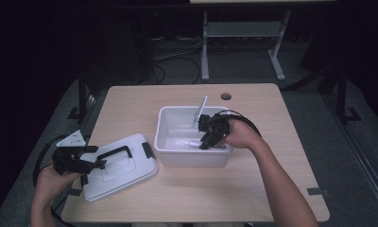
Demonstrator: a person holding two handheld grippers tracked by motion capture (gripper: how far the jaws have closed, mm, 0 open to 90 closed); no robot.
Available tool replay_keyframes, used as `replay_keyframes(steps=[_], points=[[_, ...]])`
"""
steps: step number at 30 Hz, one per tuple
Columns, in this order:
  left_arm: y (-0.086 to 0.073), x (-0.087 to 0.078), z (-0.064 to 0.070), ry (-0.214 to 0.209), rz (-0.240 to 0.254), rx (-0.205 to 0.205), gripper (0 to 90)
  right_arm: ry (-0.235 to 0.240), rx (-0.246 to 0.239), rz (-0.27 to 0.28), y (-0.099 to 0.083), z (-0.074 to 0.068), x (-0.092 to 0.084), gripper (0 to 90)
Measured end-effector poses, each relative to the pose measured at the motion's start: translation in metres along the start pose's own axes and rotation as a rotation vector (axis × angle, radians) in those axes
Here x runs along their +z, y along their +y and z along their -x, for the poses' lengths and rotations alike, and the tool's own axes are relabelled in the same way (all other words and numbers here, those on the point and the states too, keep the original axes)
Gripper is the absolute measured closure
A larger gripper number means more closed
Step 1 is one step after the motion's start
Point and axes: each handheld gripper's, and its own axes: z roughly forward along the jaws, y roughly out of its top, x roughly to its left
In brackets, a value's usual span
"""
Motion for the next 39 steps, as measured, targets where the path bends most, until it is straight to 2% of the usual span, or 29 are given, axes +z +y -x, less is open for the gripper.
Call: replay_keyframes(steps=[4, 7, 15, 28, 39], points=[[0.0, 0.0, 0.0, 0.001, 0.002, 0.0, 31.0, 0.001, 0.01, -0.004, 0.0, 0.001, 0.0, 69.9], [0.0, 0.0, 0.0, 0.0, 0.001, -0.001, 31.0, -0.008, 0.033, 0.007, 0.0, 0.002, -0.001, 62.3], [0.001, 0.0, 0.0, 0.001, 0.0, 0.001, 31.0, -0.02, 0.046, 0.025, -0.002, 0.002, -0.009, 59.5], [0.001, 0.0, 0.0, 0.001, -0.002, 0.001, 30.9, -0.059, 0.052, 0.097, -0.008, -0.008, -0.046, 52.2], [0.002, 0.002, 0.002, 0.001, -0.001, 0.001, 30.9, -0.088, 0.049, 0.121, -0.018, -0.021, -0.066, 46.6]])
